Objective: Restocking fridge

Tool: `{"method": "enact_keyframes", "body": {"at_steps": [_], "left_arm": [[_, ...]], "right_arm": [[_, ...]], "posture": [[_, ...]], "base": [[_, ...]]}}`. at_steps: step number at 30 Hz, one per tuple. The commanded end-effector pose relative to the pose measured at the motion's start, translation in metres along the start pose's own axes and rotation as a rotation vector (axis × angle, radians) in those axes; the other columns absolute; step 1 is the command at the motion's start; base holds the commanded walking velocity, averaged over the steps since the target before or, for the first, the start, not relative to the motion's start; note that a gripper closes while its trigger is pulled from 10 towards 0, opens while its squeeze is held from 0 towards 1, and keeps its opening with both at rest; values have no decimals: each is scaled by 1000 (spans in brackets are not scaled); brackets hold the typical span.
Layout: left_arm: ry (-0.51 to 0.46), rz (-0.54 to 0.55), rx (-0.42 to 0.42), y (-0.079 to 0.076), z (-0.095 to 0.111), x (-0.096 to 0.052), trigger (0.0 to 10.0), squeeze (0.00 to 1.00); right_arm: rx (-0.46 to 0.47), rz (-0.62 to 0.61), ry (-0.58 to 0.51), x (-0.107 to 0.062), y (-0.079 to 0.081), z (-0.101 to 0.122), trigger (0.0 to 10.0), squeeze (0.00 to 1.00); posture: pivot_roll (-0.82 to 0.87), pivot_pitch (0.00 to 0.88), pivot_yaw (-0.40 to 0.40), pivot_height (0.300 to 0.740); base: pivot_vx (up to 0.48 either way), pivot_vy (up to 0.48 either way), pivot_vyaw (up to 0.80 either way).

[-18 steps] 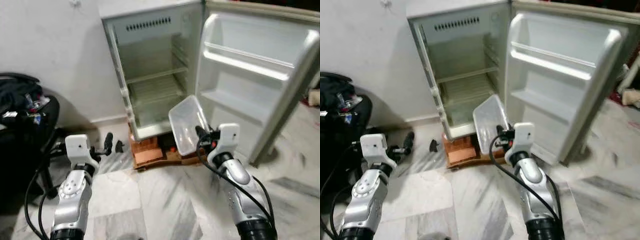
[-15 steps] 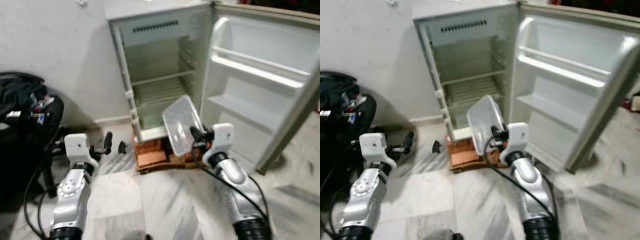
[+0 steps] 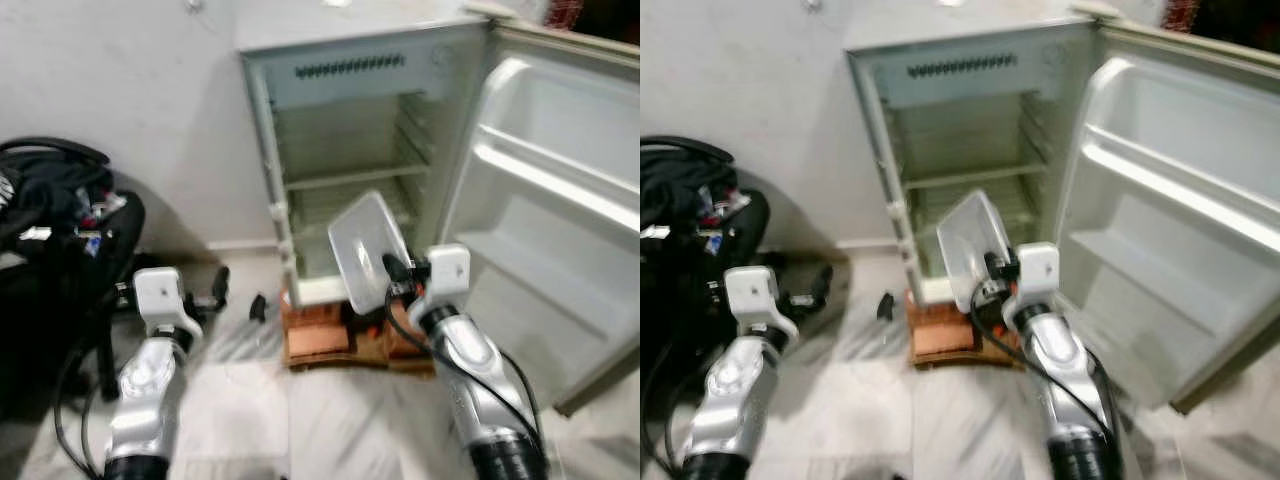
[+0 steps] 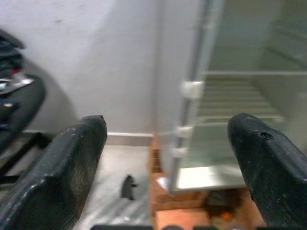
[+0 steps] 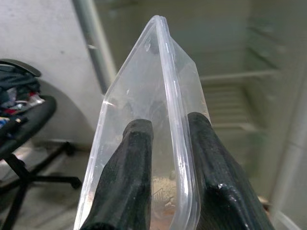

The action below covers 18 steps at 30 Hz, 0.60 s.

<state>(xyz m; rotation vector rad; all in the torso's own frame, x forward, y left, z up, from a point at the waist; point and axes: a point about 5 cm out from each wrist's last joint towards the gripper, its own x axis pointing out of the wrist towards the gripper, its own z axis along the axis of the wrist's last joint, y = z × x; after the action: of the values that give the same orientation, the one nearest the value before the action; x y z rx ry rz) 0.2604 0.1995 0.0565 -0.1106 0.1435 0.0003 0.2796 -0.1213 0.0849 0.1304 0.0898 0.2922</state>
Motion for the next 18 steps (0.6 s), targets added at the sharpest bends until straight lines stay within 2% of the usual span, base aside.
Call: {"method": "enact_keyframes", "body": {"at_steps": [1, 9, 15, 18], "left_arm": [[-15, 1, -1, 0, 4, 2, 10000, 0], [-18, -15, 11, -3, 5, 4, 10000, 0], [-18, -4, 0, -2, 4, 3, 10000, 0], [-14, 1, -2, -2, 3, 2, 10000, 0]], "right_arm": [[-5, 8, -9, -1, 2, 2, 10000, 0], [-8, -33, -23, 0, -4, 4, 10000, 0], [-12, -33, -28, 0, -4, 5, 10000, 0], [-14, -30, -26, 1, -3, 5, 10000, 0]], "posture": [[-54, 0, 36, 740], [-55, 0, 33, 740], [-53, 0, 29, 740], [-52, 0, 26, 740]], "base": [[345, 334, 0], [377, 293, 0], [432, 0, 0], [397, 266, 0]]}}
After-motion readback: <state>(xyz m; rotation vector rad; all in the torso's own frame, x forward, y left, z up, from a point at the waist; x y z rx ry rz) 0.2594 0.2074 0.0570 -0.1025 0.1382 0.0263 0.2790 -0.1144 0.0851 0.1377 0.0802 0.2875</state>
